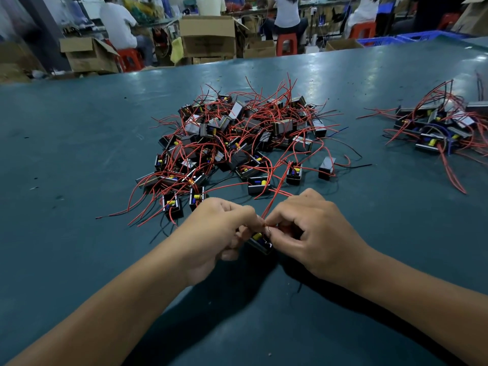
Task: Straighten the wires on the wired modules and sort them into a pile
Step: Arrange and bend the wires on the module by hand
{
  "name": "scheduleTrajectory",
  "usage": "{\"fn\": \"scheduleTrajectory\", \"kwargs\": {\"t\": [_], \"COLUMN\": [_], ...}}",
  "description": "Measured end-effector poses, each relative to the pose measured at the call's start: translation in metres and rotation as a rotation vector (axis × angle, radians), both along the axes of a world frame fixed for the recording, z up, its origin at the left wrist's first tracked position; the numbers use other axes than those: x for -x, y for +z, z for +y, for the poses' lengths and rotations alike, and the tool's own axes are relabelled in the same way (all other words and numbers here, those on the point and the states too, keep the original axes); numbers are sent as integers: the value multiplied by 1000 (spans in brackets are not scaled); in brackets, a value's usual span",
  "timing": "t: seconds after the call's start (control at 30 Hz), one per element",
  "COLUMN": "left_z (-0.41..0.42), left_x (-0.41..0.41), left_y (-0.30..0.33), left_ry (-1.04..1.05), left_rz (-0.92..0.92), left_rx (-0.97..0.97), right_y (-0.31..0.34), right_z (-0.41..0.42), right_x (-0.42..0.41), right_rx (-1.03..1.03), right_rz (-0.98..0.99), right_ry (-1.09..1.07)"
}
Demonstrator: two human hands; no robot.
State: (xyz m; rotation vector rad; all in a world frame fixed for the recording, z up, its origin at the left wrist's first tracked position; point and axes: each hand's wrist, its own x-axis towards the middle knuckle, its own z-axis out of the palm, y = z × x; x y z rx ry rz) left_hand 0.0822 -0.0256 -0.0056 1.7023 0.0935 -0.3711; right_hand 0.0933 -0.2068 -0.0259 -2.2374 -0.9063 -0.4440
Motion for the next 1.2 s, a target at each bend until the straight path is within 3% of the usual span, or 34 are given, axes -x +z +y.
{"fn": "scheduleTrajectory", "kwargs": {"t": [0.1,0.27,0.4,0.77,0.93,1.13,1.2], "left_z": [4,31,31,28,21,17,15], "left_x": [-3,-12,-15,-15,-10,-4,-2], "left_y": [-1,9,4,1,3,1,2], "left_ry": [-1,-218,-392,-407,-365,-241,-220], "left_rz": [-87,-844,-1077,-1153,-1018,-693,-663], "left_rx": [-42,-533,-668,-721,-676,-459,-442], "right_y": [0,1,1,2,0,-3,-3], "right_z": [-3,-6,-6,-5,-5,-2,-2], "right_x": [-2,-3,-2,-1,-2,-3,-3], "right_rx": [-12,-27,-20,-7,-18,-36,-40], "right_rz": [32,56,48,10,-10,-32,-24], "right_ry": [-9,2,20,35,23,-13,-26]}}
